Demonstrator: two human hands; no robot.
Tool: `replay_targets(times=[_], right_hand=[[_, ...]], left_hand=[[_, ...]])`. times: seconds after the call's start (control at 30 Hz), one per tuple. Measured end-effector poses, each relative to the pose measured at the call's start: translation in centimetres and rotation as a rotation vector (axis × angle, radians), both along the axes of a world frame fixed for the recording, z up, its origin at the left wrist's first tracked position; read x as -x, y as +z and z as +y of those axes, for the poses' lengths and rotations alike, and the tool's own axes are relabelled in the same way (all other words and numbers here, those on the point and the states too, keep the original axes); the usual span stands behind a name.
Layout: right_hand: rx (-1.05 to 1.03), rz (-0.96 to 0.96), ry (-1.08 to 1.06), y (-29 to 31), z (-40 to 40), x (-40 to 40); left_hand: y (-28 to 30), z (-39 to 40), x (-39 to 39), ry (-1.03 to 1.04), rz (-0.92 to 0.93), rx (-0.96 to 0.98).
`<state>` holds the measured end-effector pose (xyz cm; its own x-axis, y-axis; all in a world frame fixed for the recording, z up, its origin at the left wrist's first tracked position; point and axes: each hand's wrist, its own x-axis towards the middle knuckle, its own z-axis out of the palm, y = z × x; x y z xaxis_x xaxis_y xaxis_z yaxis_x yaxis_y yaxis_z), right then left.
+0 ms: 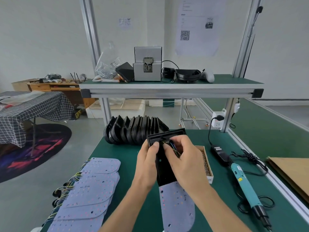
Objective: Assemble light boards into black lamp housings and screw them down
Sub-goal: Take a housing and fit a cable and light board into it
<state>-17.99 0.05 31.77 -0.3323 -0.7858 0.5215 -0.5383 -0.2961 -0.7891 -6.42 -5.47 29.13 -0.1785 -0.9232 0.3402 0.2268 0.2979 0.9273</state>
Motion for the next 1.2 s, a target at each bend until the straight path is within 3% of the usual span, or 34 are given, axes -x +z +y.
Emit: replay_targets(times=[0.17,0.43,0.8,1.03,1.2], right_hand=[[0.013,0.077,-0.011,-0.3,-0.2,0.4],[0.061,0.366,-0.082,-0.4,-0.5,-1.0],[0.077,0.253,-0.115,-0.1,-0.9,-0.9],[0.032,0.504,-0.068,0.5,-0.3,-0.5],[-0.072,0.657,-0.036,0.7,-0.1,0.3]], left_hand=[[0.0,0.1,-0.5,0.037,-0.023,0.019],[-0.1,0.4,0.3,0.138,-0.113,0.086],[0.0,0.9,0.6,0.158,-0.119,0.082],[-0.1,1.2,0.7,0.131,-0.103,0.036],[-0.5,1.3,0.4,0.151,-0.23,0.12]])
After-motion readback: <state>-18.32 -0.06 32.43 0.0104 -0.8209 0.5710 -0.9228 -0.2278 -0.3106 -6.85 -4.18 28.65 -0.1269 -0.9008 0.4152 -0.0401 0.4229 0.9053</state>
